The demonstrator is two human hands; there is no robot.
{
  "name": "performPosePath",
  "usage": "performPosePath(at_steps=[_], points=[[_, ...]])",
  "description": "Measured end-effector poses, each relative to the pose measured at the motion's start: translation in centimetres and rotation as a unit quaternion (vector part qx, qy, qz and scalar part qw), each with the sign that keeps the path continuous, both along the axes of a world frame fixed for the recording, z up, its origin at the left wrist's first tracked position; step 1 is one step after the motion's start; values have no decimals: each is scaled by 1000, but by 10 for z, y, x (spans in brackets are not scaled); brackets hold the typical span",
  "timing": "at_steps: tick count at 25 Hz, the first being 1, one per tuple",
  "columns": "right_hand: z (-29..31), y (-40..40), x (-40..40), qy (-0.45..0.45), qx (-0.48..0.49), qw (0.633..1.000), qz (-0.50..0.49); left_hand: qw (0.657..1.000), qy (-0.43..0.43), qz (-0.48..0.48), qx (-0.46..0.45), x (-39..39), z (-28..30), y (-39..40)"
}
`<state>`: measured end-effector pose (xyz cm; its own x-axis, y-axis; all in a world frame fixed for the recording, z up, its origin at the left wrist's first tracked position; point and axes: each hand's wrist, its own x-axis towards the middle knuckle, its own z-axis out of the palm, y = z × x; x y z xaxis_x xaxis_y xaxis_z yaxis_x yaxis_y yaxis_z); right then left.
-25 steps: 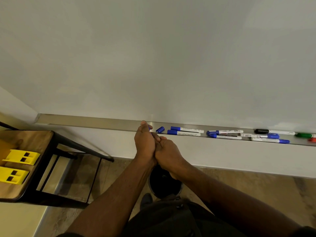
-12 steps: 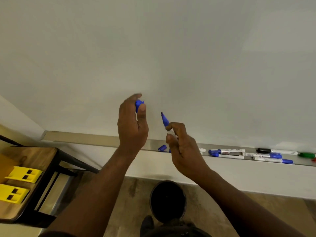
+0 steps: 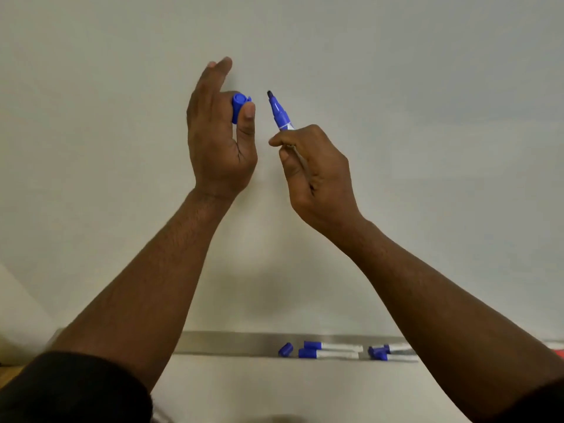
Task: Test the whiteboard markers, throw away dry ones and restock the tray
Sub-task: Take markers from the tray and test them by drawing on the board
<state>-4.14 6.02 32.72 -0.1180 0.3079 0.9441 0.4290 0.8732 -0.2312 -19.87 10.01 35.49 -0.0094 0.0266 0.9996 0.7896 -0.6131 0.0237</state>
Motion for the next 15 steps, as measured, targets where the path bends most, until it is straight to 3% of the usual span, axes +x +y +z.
performPosePath(at_steps=[5, 15], points=[[64, 14, -4, 72, 59, 996, 11, 999, 5, 44, 18, -11, 58, 4], [187, 33, -13, 83, 198, 973, -90, 995, 33, 70, 65, -29, 167, 13]])
